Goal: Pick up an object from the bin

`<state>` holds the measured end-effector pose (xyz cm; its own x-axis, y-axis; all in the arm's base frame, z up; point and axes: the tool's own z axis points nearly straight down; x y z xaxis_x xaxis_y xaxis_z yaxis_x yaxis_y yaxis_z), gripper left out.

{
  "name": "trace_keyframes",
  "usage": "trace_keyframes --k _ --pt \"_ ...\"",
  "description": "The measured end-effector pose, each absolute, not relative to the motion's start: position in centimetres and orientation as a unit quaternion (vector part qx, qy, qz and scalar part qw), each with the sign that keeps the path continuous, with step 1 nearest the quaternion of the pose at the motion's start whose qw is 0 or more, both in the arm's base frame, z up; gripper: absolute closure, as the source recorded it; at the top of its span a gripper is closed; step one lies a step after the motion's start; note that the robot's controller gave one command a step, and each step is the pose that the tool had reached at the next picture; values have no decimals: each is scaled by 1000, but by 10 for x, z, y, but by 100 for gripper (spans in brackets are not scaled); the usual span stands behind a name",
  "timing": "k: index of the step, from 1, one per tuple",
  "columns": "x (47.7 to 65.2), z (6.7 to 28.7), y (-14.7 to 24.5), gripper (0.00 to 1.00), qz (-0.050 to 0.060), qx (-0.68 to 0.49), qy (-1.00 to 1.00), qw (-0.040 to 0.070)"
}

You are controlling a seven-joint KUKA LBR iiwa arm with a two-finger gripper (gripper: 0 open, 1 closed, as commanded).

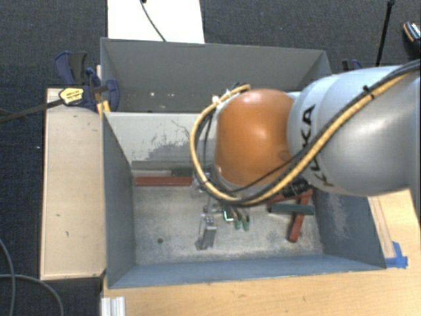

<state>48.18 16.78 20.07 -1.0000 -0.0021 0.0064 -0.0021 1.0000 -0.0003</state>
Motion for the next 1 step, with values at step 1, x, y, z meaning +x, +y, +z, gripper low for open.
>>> trace_keyframes --k 1 --pt "530 67 68 0 1 -96 -995 2"
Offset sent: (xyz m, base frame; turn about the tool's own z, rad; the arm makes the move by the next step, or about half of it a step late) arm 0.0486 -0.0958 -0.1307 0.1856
